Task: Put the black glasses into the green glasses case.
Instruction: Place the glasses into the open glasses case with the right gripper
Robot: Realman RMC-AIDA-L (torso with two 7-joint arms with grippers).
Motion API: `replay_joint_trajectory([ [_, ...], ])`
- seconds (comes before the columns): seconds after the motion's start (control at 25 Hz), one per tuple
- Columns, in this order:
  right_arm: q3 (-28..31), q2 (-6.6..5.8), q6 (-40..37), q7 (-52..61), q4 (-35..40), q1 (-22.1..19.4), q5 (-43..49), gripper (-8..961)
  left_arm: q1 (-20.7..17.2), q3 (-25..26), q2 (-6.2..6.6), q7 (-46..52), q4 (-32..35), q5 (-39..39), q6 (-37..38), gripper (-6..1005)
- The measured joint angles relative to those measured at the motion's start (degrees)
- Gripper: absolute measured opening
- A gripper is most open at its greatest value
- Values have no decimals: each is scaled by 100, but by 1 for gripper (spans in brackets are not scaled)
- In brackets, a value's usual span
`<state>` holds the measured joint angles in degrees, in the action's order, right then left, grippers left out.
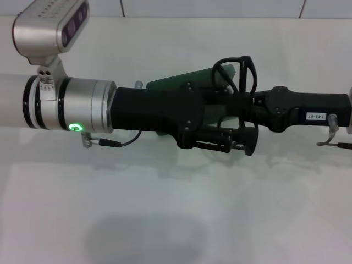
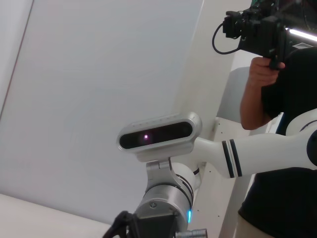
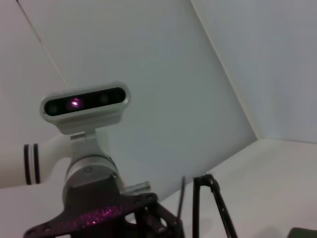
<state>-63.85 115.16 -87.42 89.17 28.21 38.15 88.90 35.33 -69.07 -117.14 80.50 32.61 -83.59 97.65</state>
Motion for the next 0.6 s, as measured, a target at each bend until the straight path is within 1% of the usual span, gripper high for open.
replay_joint_trajectory([
  [0.28, 48, -48, 18, -3, 35, -77, 2, 116, 0, -1, 6, 31, 32, 0, 0, 796],
  [0.6, -54, -48, -57, -6, 48, -22, 1, 123, 60, -21, 8, -8, 34, 1, -4, 796],
])
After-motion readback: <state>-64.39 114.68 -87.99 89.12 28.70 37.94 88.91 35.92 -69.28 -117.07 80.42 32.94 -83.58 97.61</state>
